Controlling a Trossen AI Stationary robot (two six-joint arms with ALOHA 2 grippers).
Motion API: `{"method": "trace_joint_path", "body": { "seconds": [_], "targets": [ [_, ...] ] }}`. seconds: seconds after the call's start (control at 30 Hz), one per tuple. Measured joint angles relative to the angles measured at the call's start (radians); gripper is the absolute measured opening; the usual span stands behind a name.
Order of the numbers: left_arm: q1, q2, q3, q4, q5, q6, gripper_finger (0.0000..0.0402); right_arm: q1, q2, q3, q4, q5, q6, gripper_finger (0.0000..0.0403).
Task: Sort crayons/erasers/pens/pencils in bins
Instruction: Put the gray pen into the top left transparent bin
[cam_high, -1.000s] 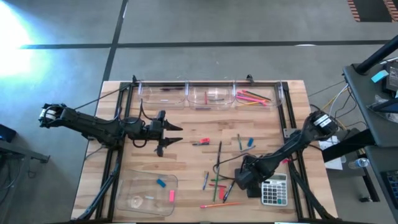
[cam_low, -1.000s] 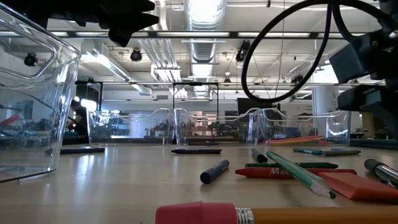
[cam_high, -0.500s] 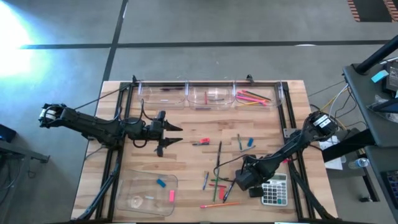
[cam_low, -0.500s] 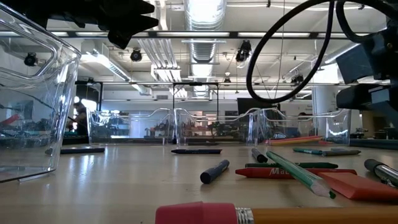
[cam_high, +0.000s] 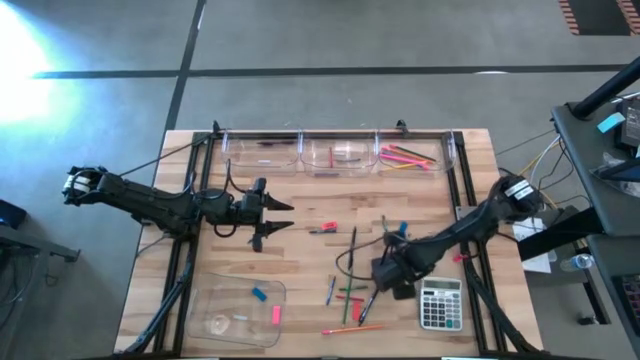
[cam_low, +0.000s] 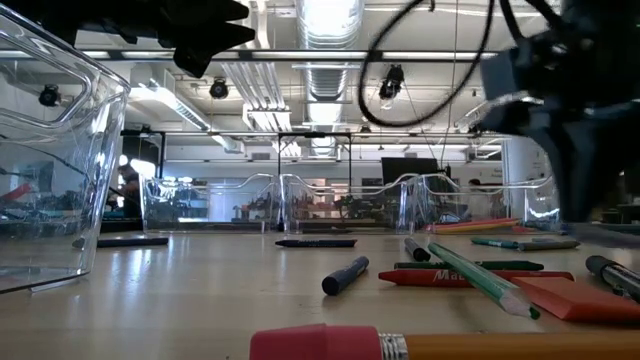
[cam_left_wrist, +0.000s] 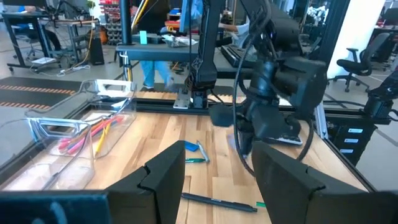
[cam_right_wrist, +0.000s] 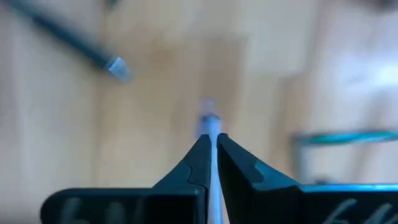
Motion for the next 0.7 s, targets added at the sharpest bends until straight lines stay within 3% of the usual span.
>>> {"method": "trace_joint_path", "body": {
  "seconds": [0.2, 0.3, 0.43, 0.7],
  "targets": [
    [0.0, 0.0, 0.0, -0.001, 0.0, 0.0, 0.0172, -0.103, -0.001, 0.093, 0.017, 0.18, -0.136, 0.0007],
    [0.0, 0.013, 0.0, -0.002, 0.0, 0.0, 0.0172, -0.155, -0.002, 0.142, 0.065, 0.212, -0.185, 0.0007],
    [0.001, 0.044, 0.0, -0.003, 0.0, 0.0, 0.0172, -0.199, -0.003, 0.177, 0.06, 0.142, -0.238, 0.0007],
    [0.001, 0.084, 0.017, 0.001, 0.0, 0.006, 0.0172, -0.241, -0.003, 0.112, -0.063, -0.005, -0.145, 0.0024]
  ]
}}
